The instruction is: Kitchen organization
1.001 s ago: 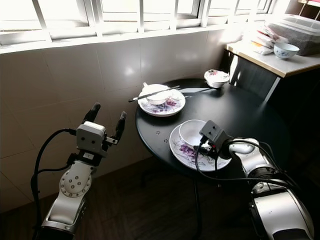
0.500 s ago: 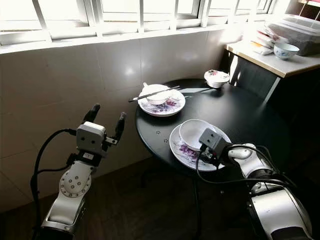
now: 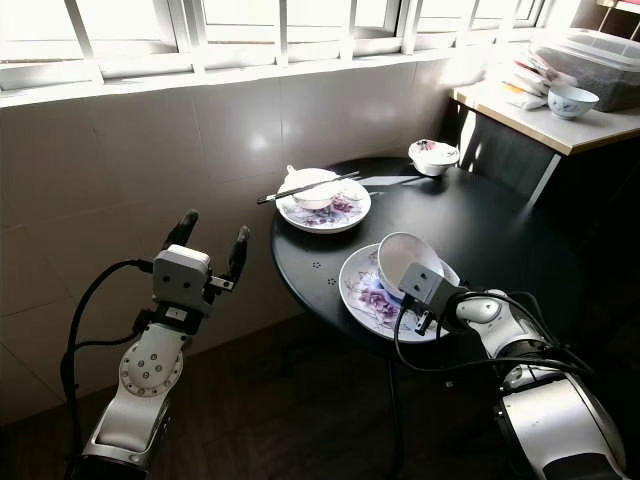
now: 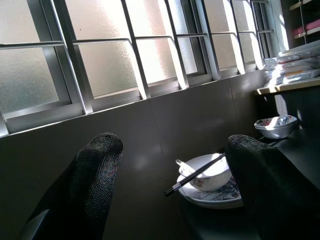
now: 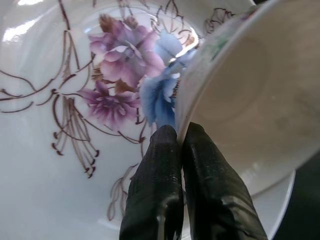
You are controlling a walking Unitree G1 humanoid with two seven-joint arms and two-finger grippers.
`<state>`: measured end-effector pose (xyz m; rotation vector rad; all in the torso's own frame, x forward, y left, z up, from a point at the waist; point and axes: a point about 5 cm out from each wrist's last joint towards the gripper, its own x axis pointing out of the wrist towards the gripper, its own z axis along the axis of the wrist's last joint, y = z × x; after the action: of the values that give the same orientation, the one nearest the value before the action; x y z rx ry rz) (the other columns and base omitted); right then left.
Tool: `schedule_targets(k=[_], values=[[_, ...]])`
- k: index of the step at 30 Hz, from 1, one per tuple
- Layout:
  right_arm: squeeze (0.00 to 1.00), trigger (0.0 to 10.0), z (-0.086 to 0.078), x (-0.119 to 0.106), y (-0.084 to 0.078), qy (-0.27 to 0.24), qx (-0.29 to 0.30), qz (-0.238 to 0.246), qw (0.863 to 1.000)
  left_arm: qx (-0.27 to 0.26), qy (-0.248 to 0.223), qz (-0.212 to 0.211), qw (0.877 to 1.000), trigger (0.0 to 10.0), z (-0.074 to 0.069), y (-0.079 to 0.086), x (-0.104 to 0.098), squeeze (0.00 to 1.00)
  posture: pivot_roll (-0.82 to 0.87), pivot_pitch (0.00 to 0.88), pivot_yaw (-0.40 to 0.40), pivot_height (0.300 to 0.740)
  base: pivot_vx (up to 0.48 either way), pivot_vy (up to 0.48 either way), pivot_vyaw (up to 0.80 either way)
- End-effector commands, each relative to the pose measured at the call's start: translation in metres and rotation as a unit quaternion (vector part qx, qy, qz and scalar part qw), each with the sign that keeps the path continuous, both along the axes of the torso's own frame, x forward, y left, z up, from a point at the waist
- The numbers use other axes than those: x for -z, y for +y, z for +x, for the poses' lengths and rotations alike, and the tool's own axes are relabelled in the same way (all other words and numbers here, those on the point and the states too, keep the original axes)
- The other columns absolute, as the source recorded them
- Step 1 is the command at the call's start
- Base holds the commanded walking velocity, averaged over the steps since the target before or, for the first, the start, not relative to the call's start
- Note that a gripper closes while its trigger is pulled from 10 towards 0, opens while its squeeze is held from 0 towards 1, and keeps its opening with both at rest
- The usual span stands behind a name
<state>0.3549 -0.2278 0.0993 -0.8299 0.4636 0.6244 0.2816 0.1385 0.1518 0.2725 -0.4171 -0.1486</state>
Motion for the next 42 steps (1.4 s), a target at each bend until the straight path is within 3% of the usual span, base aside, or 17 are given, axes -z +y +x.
schedule_targets(k=[1,4,11,21,26,27,30,31,32,40,42], values=[[0.0,0.0,-0.002,0.0,-0.007,0.003,-0.002,-0.027,1.0,-0.002,-0.003,0.002,1.0,10.0,-0.001,-0.002,-0.002,0.0,0.05,0.0,-0.088,0.74,0.0,0.0,0.0],[0.0,0.0,-0.003,0.002,-0.004,-0.009,-0.063,-0.115,0.991,-0.006,-0.002,0.001,1.0,10.0,-0.002,0.0,-0.001,0.0,0.05,0.0,-0.09,0.74,0.0,0.0,0.0],[0.0,0.0,-0.002,-0.008,0.017,-0.013,-0.17,-0.115,0.979,-0.005,0.003,-0.005,1.0,10.0,-0.004,-0.003,0.002,0.0,0.04,0.0,-0.089,0.74,0.0,0.0,0.0],[0.0,0.0,-0.005,-0.019,0.024,-0.018,-0.238,-0.113,0.965,-0.005,0.005,-0.014,1.0,10.0,-0.003,-0.004,0.003,0.0,0.02,0.0,-0.089,0.74,0.0,0.0,0.0],[0.0,0.0,-0.011,-0.01,0.019,0.006,-0.246,-0.128,0.961,-0.005,0.006,-0.016,1.0,10.0,-0.003,-0.004,0.004,0.0,0.03,0.0,-0.09,0.74,0.0,0.0,0.0],[0.0,10.0,-0.013,-0.007,0.018,0.015,-0.246,-0.133,0.96,-0.006,0.006,-0.016,1.0,10.0,-0.002,-0.004,0.004,0.0,0.03,0.0,-0.091,0.74,0.0,0.0,0.0],[0.0,10.0,-0.014,-0.008,0.015,0.02,-0.237,-0.121,0.964,-0.007,0.005,-0.018,1.0,10.0,-0.002,-0.003,0.003,0.0,0.03,0.0,-0.09,0.74,0.0,0.0,0.0],[0.36,10.0,-0.014,-0.009,0.014,0.029,-0.237,-0.117,0.964,-0.008,0.005,-0.018,1.0,10.0,-0.002,-0.002,0.003,0.0,0.03,0.0,-0.089,0.74,0.0,0.0,0.0],[1.0,10.0,-0.016,-0.009,0.012,0.039,-0.242,-0.118,0.962,-0.008,0.005,-0.018,1.0,10.0,-0.002,-0.002,0.003,0.0,0.02,0.0,-0.088,0.74,0.0,0.0,0.0],[1.0,10.0,-0.011,-0.019,0.01,0.016,-0.229,-0.117,0.966,-0.005,0.006,-0.019,1.0,10.0,-0.002,-0.003,0.003,0.0,0.02,0.0,-0.085,0.74,0.0,0.0,0.0],[1.0,10.0,-0.008,-0.026,0.015,0.001,-0.235,-0.093,0.967,-0.005,0.006,-0.019,1.0,10.0,-0.002,-0.003,0.003,0.0,0.02,0.0,-0.084,0.74,0.0,0.0,0.0]])
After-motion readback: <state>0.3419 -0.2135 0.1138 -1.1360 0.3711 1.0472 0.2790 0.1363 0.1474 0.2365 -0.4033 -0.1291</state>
